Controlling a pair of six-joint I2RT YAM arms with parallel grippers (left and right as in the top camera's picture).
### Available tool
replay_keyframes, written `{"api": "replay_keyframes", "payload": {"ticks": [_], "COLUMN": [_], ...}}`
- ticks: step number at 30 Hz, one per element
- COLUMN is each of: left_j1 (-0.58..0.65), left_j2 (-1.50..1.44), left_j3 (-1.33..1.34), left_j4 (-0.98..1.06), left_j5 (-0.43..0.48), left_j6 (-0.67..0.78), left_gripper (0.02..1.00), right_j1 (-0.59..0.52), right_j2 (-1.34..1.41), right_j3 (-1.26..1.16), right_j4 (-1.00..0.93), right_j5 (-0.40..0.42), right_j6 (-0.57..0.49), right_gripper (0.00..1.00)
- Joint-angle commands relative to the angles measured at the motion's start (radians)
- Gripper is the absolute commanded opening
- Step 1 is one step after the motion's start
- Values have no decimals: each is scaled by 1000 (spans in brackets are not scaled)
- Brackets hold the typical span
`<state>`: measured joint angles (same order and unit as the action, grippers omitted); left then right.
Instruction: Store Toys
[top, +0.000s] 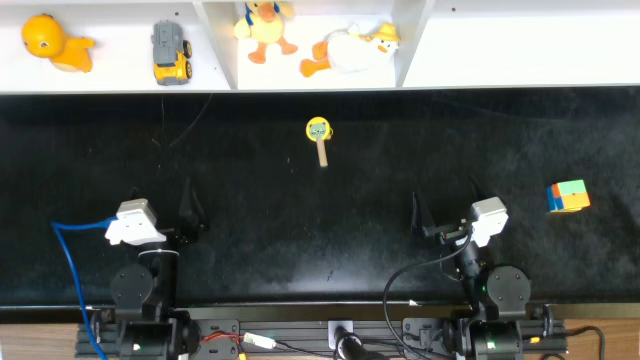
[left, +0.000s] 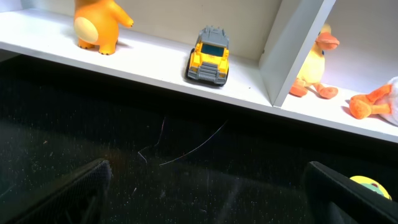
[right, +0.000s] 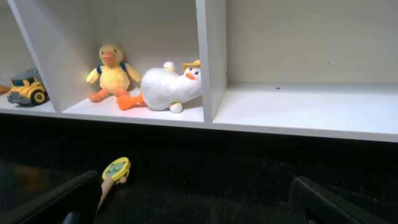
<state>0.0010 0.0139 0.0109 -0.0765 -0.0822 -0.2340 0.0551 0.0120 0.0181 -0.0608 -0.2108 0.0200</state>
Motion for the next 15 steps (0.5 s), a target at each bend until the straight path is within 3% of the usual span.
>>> {"api": "replay_keyframes", "payload": {"ticks": [1,4,9,13,15], "left_j1": [5,5,5,5,5], "left_j2": [-11,-11,-11,-11,-11], "left_j3": [-3,-3,-3,-3,-3], "left_j4": [-2,-2,-2,-2,-2], "left_j5": [13,13,13,13,13], "left_j6": [-3,-3,-3,-3,-3], "left_gripper": [998,998,996,998,998], "right_j1": [8,8,8,8,8], "right_j2": [-8,-8,-8,-7,-5], "right_j3": [-14,-14,-14,-9,21], "right_j4": [6,6,13,32,27], "right_j5": [-10,-14,-127,-141,-157], "right_j6": [3,6,116,322,373], "right_gripper": [996,996,996,996,998]}}
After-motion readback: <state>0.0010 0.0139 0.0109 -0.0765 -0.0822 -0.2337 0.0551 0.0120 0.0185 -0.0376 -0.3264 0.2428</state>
